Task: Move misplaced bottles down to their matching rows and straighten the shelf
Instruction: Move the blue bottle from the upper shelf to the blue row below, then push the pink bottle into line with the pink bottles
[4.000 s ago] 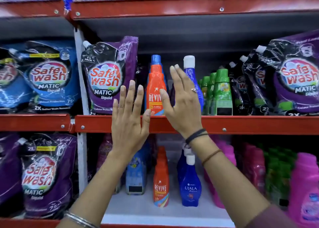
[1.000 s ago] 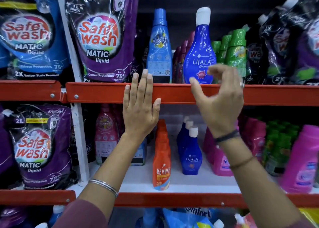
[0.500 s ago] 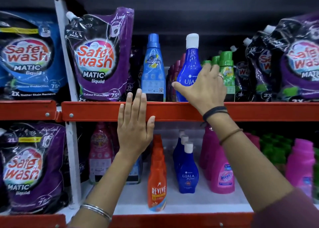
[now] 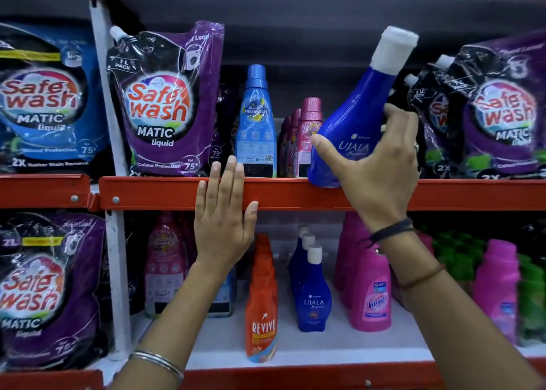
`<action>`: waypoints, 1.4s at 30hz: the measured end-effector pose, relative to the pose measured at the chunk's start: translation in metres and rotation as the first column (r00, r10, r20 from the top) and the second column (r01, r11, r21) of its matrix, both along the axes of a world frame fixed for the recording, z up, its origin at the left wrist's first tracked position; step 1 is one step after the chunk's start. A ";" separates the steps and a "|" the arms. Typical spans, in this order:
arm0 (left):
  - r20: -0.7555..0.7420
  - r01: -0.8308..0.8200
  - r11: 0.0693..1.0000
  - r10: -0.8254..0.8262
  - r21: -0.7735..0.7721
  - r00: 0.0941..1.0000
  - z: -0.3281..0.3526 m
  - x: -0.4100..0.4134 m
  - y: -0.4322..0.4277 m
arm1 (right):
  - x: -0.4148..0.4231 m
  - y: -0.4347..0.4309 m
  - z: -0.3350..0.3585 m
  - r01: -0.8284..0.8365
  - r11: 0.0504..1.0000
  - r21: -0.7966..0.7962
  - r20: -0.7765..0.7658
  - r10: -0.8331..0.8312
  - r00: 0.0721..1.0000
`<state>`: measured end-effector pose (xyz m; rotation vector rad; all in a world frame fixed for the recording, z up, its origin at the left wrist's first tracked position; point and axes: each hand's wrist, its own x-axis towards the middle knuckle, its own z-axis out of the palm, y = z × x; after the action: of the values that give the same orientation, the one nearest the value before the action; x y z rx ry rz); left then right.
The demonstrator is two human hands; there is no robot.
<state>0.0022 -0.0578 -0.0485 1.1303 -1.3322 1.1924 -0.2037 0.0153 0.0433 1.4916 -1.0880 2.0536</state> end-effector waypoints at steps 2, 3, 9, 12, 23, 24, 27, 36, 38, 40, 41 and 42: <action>-0.004 0.008 1.000 -0.007 0.003 1.000 0.000 0.000 0.001 | -0.004 0.008 -0.010 -0.015 0.999 0.029 -0.005 0.015 1.000; -0.006 0.013 1.000 -0.013 0.004 1.000 0.000 0.000 0.001 | -0.007 0.011 -0.017 -0.022 0.999 0.049 -0.011 0.023 1.000; -0.002 0.021 1.000 -0.021 0.005 1.000 0.000 0.000 0.002 | -0.011 0.017 -0.074 -0.052 0.984 0.170 -0.039 0.059 0.997; -0.006 0.025 1.000 -0.025 0.009 1.000 0.000 -0.001 0.002 | -0.010 0.010 -0.106 -0.064 0.968 0.244 -0.081 0.086 0.993; -0.008 0.004 1.000 -0.004 -0.002 1.000 -0.002 -0.001 0.000 | -0.007 -0.046 -0.211 0.023 0.837 0.547 -0.172 0.085 0.981; -0.007 0.003 1.000 -0.003 -0.004 1.000 -0.002 -0.001 0.000 | -0.006 -0.050 -0.216 0.033 0.822 0.569 -0.173 0.080 0.982; -0.002 0.001 1.000 -0.001 -0.007 1.000 -0.001 0.000 -0.001 | -0.003 -0.057 -0.229 0.061 0.782 0.620 -0.184 0.069 0.980; 0.008 -0.007 1.000 0.007 -0.022 1.000 -0.001 0.000 -0.002 | 0.006 -0.070 -0.248 0.071 0.709 0.702 -0.169 0.069 0.983; 0.010 -0.006 1.000 0.007 -0.029 1.000 -0.001 0.000 -0.002 | 0.006 -0.071 -0.251 0.089 0.708 0.701 -0.171 0.046 0.984; 0.010 -0.004 1.000 0.004 -0.031 1.000 -0.001 -0.001 -0.003 | 0.007 -0.072 -0.252 0.119 0.709 0.695 -0.189 0.020 0.982; 0.010 -0.003 1.000 0.003 -0.029 1.000 -0.001 0.000 -0.003 | 0.008 -0.072 -0.252 0.137 0.710 0.690 -0.203 0.008 0.979; 0.009 -0.002 1.000 0.002 -0.026 1.000 -0.001 0.000 -0.003 | 0.008 -0.072 -0.253 0.153 0.710 0.687 -0.216 -0.001 0.976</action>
<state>0.0018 -0.0606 -0.0494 1.1087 -1.3193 1.2145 -0.1954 -0.0566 -0.2098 1.8852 -1.9437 1.4186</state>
